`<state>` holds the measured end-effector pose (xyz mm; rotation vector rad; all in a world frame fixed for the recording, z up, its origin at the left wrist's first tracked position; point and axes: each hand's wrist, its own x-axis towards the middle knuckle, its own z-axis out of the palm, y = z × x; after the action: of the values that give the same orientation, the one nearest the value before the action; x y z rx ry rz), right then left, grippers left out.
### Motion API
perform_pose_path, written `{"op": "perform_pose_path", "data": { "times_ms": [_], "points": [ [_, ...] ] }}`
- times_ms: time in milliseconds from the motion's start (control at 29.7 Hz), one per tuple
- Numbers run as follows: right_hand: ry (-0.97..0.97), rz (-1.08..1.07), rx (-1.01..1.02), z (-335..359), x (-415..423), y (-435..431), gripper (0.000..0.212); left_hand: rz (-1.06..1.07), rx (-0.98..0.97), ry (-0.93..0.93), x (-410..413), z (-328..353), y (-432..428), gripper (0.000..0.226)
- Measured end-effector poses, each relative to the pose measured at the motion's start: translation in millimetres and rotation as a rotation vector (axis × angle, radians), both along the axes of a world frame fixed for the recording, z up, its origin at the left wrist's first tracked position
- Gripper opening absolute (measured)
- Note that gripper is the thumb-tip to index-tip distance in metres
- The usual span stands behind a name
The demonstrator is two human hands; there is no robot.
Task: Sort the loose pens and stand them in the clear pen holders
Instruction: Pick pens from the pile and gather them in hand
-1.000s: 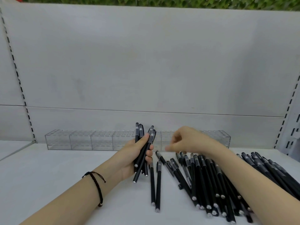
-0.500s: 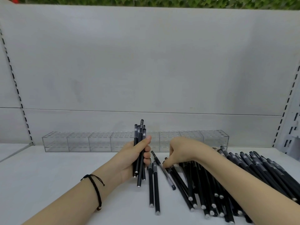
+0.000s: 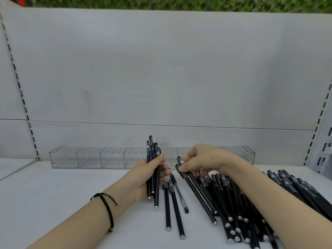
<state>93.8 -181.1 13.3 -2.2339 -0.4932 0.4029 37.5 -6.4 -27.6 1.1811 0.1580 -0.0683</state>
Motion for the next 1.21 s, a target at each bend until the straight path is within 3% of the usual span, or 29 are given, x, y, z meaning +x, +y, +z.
{"op": "perform_pose_path", "data": {
  "times_ms": [168, 235, 437, 672, 773, 874, 975, 1042, 1210],
  "points": [
    [0.195, 0.007, 0.436, 8, -2, 1, 0.013, -0.134, -0.047, 0.015, -6, 5, -5, 0.017],
    [0.219, -0.024, 0.545, 7, -5, 6, 0.006, -0.248, -0.065, 0.0, -10, 9, -5, 0.027],
    [0.036, -0.11, 0.604, 2, -8, 20, 0.025, -0.275, -0.1, -0.066, -12, 11, -4, 0.039],
    [-0.061, -0.134, 0.577, 6, -18, 29, 0.018, -0.293, -0.046, -0.119, -14, 18, -5, 0.033],
    [-0.05, -0.125, 0.567, 7, -25, 33, 0.025, -0.269, -0.012, -0.125, -15, 17, -1, 0.019],
    [-0.067, -0.14, 0.411, 6, -35, 31, 0.032, -0.197, -0.059, -0.09, -18, 13, 13, 0.01],
    [-0.161, -0.064, -0.048, -4, -44, 26, 0.025, -0.093, -0.171, -0.043, -19, 8, 28, 0.01],
    [-0.191, -0.011, -0.259, -12, -48, 28, 0.032, -0.068, -0.23, -0.03, -19, 5, 33, 0.014],
    [-0.368, -0.064, -0.422, -22, -48, 43, 0.049, -0.066, -0.208, -0.041, -18, 3, 33, 0.014]
  ]
}}
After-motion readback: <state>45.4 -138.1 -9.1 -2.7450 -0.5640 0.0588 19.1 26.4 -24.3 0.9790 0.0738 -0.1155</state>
